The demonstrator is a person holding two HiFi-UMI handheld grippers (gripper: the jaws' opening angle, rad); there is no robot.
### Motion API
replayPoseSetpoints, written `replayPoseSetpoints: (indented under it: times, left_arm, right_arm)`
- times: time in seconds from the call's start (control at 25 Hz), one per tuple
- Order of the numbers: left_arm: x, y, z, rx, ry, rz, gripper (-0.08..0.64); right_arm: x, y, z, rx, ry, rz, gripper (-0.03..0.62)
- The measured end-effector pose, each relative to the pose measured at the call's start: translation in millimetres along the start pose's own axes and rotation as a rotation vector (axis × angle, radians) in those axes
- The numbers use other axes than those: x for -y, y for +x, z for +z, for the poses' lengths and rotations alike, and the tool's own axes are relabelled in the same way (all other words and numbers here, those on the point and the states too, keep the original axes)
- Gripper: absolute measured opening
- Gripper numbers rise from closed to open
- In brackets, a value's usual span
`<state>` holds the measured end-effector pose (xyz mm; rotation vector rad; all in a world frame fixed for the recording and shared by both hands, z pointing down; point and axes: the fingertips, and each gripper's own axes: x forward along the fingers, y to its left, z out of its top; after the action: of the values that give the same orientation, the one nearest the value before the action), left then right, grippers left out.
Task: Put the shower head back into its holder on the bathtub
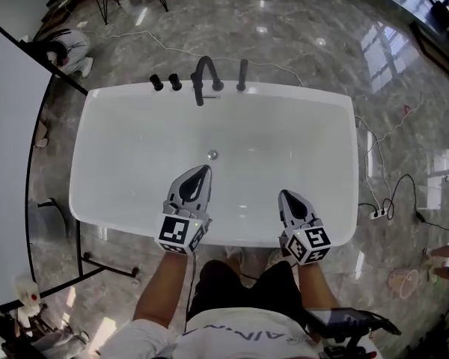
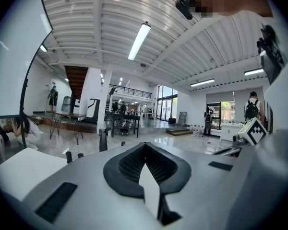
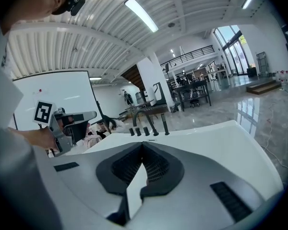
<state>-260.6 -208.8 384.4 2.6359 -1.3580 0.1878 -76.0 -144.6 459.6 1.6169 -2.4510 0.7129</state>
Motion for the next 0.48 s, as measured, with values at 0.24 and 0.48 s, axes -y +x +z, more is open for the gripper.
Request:
replayPoseSetpoints:
  times: [0.24,0.48]
  left_arm:
    - [43.6,-27.5,2.8,-0.041,-0.023,-0.011,0.017]
    - [121.9,-54.6,39.5,-0.005,0.01,-0.021,0.017]
  right_arm:
    - [-2.7,-29.6,22.6,0.051,-0.018,0.037,0.006]
    - [7.1,-102.3,43.2,0.103,-0.045,0.092,0.006]
